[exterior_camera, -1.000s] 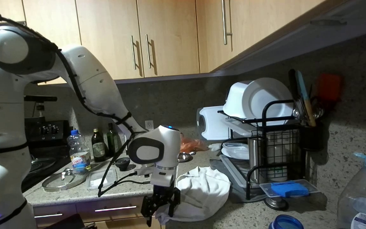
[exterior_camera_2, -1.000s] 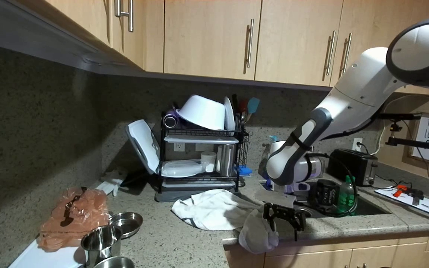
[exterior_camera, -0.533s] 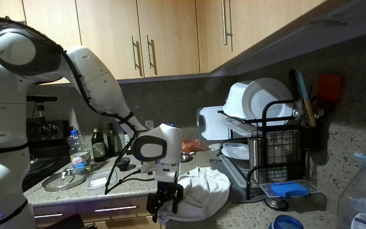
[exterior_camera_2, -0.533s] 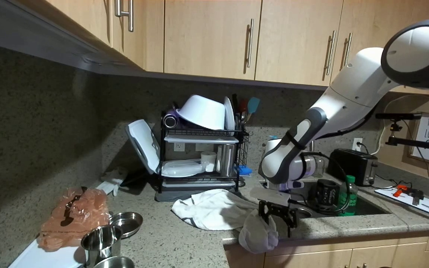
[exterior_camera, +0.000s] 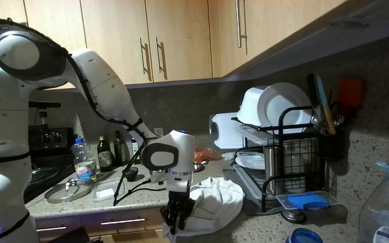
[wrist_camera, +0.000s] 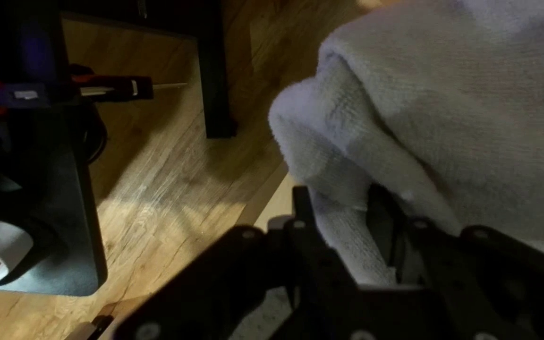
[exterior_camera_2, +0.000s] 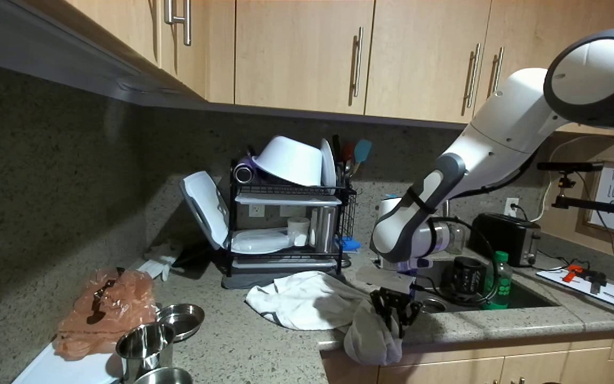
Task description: Fold the towel
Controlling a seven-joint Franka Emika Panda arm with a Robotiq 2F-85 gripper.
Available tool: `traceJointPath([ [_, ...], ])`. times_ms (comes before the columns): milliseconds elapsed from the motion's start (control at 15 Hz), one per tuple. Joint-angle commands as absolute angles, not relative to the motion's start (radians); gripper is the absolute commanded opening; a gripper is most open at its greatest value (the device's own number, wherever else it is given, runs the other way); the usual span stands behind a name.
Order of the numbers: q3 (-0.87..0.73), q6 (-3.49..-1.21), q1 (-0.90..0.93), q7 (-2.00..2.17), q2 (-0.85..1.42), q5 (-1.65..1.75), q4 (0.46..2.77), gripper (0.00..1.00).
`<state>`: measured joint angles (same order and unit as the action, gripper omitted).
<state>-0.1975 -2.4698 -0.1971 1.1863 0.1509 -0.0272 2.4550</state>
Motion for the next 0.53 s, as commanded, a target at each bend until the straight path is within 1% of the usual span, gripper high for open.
traceJointPath([
  [0,-0.215,-2.487,-0.188,1.171,0.155,-0.052,2.449,0.07],
  [67,-0.217,-2.489,-0.189,1.169,0.155,-0.056,2.449,0.01],
  [133,-0.219,-2.49,-0.19,1.167,0.154,-0.06,2.45,0.0],
  [467,-0.225,-2.493,-0.192,1.163,0.154,-0.071,2.451,0.0],
])
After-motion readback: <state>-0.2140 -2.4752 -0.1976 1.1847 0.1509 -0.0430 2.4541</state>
